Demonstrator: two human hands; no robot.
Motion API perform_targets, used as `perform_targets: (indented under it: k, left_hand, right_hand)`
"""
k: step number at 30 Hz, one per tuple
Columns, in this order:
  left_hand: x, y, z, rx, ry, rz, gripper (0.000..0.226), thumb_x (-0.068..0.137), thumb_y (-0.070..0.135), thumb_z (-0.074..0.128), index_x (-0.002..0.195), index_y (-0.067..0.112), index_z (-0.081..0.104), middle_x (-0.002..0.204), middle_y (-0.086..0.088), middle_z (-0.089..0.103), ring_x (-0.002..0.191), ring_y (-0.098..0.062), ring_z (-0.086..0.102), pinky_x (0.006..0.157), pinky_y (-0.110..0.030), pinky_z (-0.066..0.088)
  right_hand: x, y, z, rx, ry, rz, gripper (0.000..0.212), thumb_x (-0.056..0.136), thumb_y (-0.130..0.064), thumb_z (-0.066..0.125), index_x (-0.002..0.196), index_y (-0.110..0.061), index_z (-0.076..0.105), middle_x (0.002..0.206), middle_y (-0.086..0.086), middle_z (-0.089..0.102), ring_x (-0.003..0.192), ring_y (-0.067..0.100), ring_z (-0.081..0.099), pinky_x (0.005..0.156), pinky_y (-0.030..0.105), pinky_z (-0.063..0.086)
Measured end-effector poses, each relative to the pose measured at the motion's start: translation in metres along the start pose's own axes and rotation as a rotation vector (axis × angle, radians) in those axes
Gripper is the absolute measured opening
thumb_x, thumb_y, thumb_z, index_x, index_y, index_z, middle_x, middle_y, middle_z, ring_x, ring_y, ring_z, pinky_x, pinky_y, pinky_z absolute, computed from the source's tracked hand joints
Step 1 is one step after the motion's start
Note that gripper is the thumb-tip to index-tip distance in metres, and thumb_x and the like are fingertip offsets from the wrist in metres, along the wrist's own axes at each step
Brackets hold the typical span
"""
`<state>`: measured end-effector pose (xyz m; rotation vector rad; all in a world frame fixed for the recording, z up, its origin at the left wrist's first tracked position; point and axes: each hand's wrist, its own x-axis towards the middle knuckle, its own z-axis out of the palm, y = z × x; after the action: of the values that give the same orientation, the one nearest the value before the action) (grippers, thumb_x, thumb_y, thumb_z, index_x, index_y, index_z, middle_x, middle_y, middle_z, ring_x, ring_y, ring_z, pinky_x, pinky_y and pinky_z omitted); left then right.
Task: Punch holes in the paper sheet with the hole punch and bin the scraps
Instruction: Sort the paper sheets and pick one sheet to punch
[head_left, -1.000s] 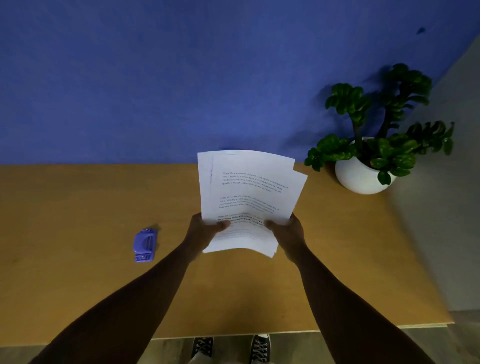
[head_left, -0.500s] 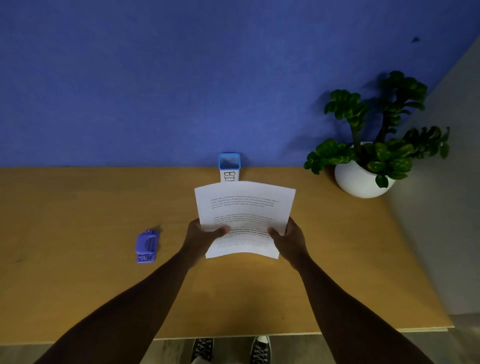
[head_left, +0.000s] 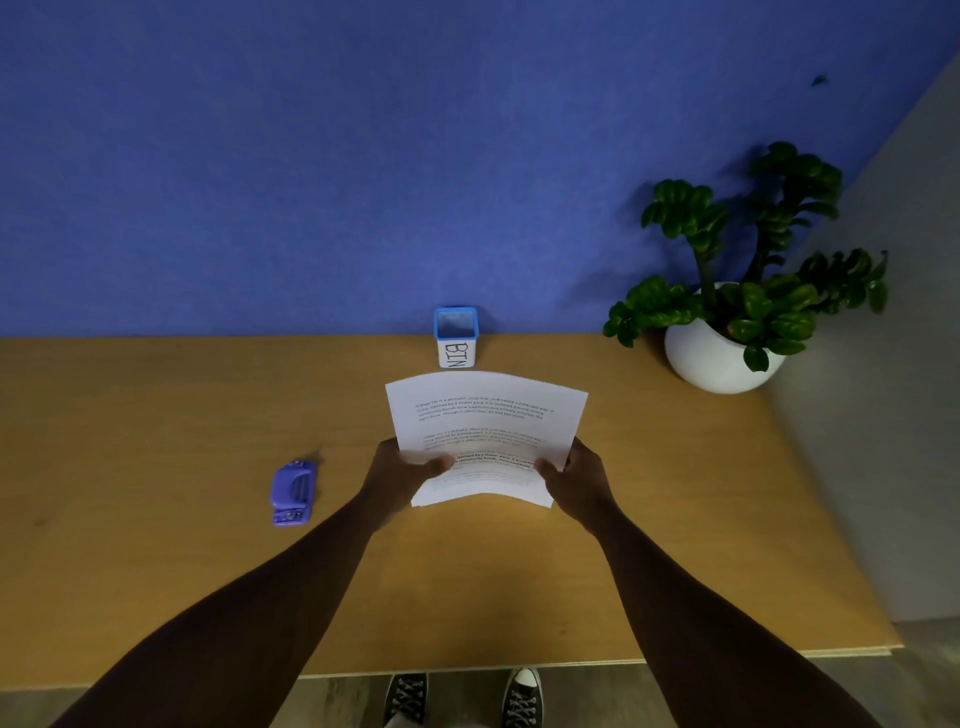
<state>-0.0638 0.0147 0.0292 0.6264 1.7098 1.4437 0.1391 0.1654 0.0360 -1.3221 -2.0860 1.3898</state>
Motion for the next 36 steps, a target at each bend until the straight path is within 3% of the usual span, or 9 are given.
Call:
perform_targets:
  k: [6,14,20,23,25,28,31,36]
  left_hand:
    - [0.003,0.004,-0.001,0.04,-0.017,-0.006,0.032,0.078,0.006,0.082,0.103,0.023,0.072,0.104,0.007,0.077,0.095,-0.012,0.073,0.068,-0.022,0.059]
    - [0.009,0.021,-0.02,0.023,-0.031,0.019,0.026,0.08,0.018,0.082,0.105,0.014,0.075,0.102,-0.001,0.079,0.089,-0.02,0.077,0.07,-0.025,0.061]
    - [0.007,0.026,-0.031,-0.09,0.079,-0.062,0.028,0.077,0.017,0.083,0.103,0.016,0.074,0.093,-0.003,0.08,0.077,-0.018,0.076,0.059,-0.02,0.057]
    - [0.009,0.025,-0.034,-0.134,0.192,-0.16,0.028,0.079,0.02,0.083,0.103,0.024,0.07,0.08,0.002,0.075,0.063,-0.011,0.064,0.048,-0.016,0.048]
    - [0.011,0.022,-0.035,-0.18,0.192,-0.19,0.026,0.08,0.022,0.082,0.103,0.025,0.071,0.077,0.005,0.073,0.065,-0.009,0.059,0.051,-0.016,0.046]
    - [0.01,0.018,-0.033,-0.263,0.158,-0.215,0.022,0.08,0.022,0.082,0.101,0.022,0.074,0.08,0.007,0.073,0.07,-0.009,0.058,0.063,-0.021,0.048]
    - [0.008,0.016,-0.027,-0.289,0.115,-0.224,0.021,0.079,0.023,0.083,0.098,0.021,0.076,0.084,0.008,0.072,0.069,-0.006,0.06,0.066,-0.021,0.049]
    - [0.004,0.018,-0.009,-0.275,-0.031,-0.196,0.04,0.067,0.035,0.087,0.103,0.022,0.074,0.105,0.002,0.077,0.092,-0.015,0.074,0.073,-0.024,0.056]
  right_hand:
    - [0.0,-0.004,-0.002,0.017,0.005,0.026,0.03,0.09,-0.014,0.061,0.12,-0.014,0.059,0.107,-0.003,0.066,0.082,0.011,0.061,0.056,0.008,0.044]
    - [0.002,-0.015,-0.016,0.151,0.001,0.041,0.028,0.09,-0.014,0.062,0.118,-0.016,0.06,0.108,0.0,0.068,0.096,0.02,0.065,0.077,0.031,0.055]
    - [0.005,-0.023,-0.026,0.4,0.054,0.087,0.035,0.088,-0.008,0.066,0.122,-0.011,0.06,0.112,0.003,0.068,0.099,0.02,0.065,0.077,0.03,0.054]
    - [0.006,-0.025,-0.028,0.519,0.06,0.125,0.032,0.088,-0.006,0.066,0.12,-0.011,0.061,0.114,0.005,0.069,0.102,0.023,0.066,0.085,0.041,0.057]
    - [0.006,-0.026,-0.028,0.609,0.056,0.156,0.027,0.088,-0.005,0.066,0.113,-0.016,0.064,0.112,0.004,0.07,0.1,0.022,0.067,0.083,0.041,0.058]
    - [0.004,-0.027,-0.027,0.729,0.028,0.181,0.027,0.089,-0.003,0.064,0.11,-0.019,0.064,0.111,0.001,0.072,0.096,0.017,0.069,0.07,0.029,0.06]
    - [0.003,-0.027,-0.022,0.815,0.024,0.235,0.025,0.09,-0.002,0.064,0.11,-0.016,0.063,0.113,0.005,0.071,0.096,0.019,0.07,0.068,0.03,0.059]
    - [0.003,-0.03,-0.01,0.952,-0.012,0.293,0.039,0.088,0.003,0.064,0.121,-0.017,0.061,0.119,0.008,0.069,0.108,0.028,0.065,0.086,0.045,0.057]
